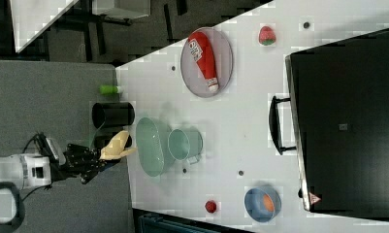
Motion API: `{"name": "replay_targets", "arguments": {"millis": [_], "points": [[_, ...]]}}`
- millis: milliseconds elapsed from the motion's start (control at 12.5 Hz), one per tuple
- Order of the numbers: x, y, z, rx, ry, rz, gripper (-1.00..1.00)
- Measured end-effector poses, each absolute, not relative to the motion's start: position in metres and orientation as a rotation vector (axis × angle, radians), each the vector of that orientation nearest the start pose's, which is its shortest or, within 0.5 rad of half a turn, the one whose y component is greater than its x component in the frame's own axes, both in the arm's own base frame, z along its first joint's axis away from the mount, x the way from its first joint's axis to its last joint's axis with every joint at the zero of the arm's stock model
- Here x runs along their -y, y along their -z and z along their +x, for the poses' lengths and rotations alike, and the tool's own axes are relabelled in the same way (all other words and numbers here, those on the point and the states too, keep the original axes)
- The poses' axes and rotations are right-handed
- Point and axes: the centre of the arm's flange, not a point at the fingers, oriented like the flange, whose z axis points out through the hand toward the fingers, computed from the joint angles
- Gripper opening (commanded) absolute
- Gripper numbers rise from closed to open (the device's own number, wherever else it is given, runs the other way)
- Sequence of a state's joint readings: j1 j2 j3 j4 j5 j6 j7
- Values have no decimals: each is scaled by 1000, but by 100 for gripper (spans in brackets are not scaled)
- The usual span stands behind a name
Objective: Pick Banana and place it in mug.
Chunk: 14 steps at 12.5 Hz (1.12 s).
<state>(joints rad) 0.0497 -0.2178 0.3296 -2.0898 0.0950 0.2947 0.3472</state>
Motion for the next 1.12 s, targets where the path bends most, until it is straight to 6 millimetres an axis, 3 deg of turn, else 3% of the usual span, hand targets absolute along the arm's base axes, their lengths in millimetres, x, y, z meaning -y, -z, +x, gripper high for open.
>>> {"name": "replay_targets", "arguments": {"millis": [160,400,560,720,960,1120], "points": [[-250,-463,445,-1231,-80,-2887,-53],[-272,-386,433,-1300,-143,-2863,-53],[-270,-342,428,-1296,-114,-2889,-53],[-264,-312,424,-1312,-115,-2900,-53],[-248,-294,427,-1471,-100,-2804,-48],[-243,-286,438,-1562,-69,-2709,-5]]}}
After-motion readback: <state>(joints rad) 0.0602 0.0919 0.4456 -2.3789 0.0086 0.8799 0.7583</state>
